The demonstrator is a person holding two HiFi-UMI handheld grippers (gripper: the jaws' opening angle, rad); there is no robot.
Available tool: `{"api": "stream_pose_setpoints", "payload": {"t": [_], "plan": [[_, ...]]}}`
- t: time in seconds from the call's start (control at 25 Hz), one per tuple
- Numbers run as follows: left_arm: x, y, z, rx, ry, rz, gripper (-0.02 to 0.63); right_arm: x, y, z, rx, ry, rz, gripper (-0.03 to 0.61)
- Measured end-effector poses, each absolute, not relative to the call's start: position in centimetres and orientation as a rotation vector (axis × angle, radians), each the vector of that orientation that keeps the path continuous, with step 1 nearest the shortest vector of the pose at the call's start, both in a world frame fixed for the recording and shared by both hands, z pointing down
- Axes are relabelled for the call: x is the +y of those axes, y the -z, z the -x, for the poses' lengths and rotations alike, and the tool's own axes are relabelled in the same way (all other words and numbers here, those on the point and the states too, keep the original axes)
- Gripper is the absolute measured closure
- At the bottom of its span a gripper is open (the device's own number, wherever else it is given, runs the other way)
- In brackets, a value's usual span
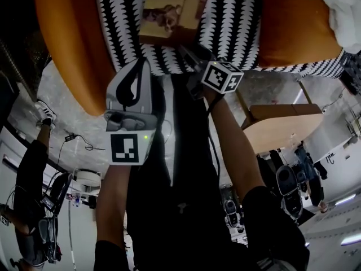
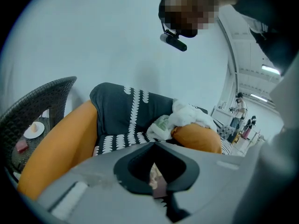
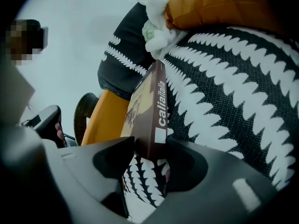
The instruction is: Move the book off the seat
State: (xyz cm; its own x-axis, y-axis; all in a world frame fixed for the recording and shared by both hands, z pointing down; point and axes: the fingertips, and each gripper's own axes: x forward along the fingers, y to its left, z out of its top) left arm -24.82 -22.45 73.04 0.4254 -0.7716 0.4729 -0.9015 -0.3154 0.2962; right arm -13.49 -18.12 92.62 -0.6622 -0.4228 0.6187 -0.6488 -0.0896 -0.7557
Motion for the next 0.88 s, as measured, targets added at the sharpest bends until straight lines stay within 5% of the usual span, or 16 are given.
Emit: {"api": "stream_pose_setpoints", "payload": {"t": [0.88], "plan": [[-20.8, -71.7, 26.3, -1.488, -0.311, -2.124, 0.607, -19.0, -87.7, 13.6, -2.039, -1.526, -1.298, 0.405]]}}
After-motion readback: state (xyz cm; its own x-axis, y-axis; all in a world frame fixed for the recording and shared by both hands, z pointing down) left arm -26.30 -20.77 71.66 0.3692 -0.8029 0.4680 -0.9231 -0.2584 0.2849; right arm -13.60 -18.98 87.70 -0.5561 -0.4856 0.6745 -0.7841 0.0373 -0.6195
